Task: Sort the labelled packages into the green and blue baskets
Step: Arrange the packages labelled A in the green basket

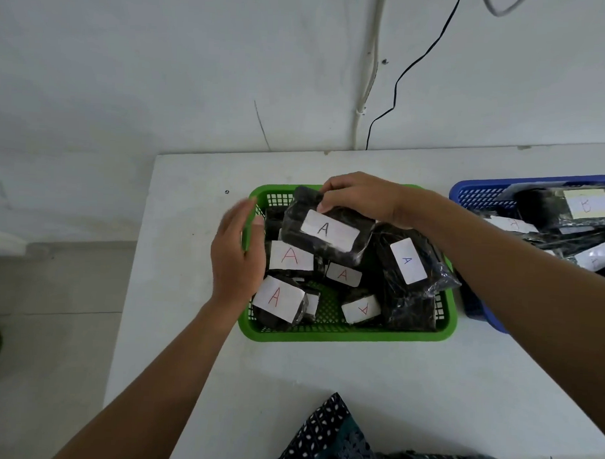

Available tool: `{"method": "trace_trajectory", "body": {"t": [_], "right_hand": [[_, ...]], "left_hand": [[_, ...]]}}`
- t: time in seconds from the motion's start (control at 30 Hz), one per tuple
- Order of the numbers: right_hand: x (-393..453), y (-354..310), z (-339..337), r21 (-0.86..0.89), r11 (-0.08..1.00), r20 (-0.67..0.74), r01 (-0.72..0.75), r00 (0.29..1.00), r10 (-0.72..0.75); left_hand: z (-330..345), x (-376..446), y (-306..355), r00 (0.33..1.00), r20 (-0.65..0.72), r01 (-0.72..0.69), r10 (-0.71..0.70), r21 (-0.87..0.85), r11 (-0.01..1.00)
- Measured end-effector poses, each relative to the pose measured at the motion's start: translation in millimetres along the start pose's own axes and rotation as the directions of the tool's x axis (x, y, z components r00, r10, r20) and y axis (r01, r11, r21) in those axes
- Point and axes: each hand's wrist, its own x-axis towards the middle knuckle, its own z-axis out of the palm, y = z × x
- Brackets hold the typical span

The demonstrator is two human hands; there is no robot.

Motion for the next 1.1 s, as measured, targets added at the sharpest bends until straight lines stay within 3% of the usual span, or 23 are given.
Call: {"method": "trace_trajectory", "body": {"t": [0.07,0.13,0.2,0.27,0.37,0.5,0.63,0.77,0.93,1.03,1.1], "right_hand": [[4.6,1.4,3.6,0.018,1.000,0.009,0.009,1.000,-0.009],[9.5,1.8,8.2,0.065,0.998,-0.002,0.011,1.000,-0.011],[15.6,3.2,12.2,0.082,0.996,-0.050,0.027,0.998,-0.023],[20.8,5.7,15.6,0.103,0.994,-0.089,0.043,0.995,-0.034],[27.4,9.6,19.8,0.093,0.992,-0.137,0.086,0.988,-0.073],[40.6,16.0,22.7,0.068,0.994,-0.256,0.091,0.964,-0.071],[54.4,19.7,35.8,-0.120,0.991,-0.270,0.059,0.959,-0.090],[62.4,22.2,51.9,-0.337,0.941,-0.287,0.041,0.947,-0.144],[51.6,24.1,55.8,-0.355,0.934,-0.353,-0.034,0.930,-0.100],[28.5,15.0,53.2,-0.456,0.890,-0.418,0.012,0.880,-0.227],[7.1,9.2,55.2,-0.546,0.838,-0.342,0.027,0.905,-0.252]], "left_hand": [[-3.8,1.6,9.7,0.997,0.073,0.004,0.004,-0.120,0.993],[-4.4,6.8,17.4,0.977,0.190,0.133,-0.094,-0.206,0.969],[-2.8,12.7,20.9,0.939,0.283,0.296,-0.198,-0.363,0.884],[-1.6,17.6,20.8,0.929,0.273,0.351,-0.250,-0.435,0.829],[0.3,24.6,17.0,0.934,0.174,0.356,-0.313,-0.363,0.861],[0.9,26.5,9.7,0.986,-0.013,0.168,-0.169,-0.031,0.985],[6.6,16.4,-7.4,0.946,0.008,0.322,-0.323,0.065,0.945],[12.5,1.1,-19.4,0.962,0.005,0.273,-0.274,0.081,0.959],[15.2,-2.2,-20.8,0.965,-0.031,0.261,-0.259,0.070,0.963],[17.0,-3.0,-23.4,0.968,-0.033,0.251,-0.249,0.071,0.965],[17.4,-3.4,-24.2,0.974,-0.046,0.227,-0.223,0.081,0.971]]}}
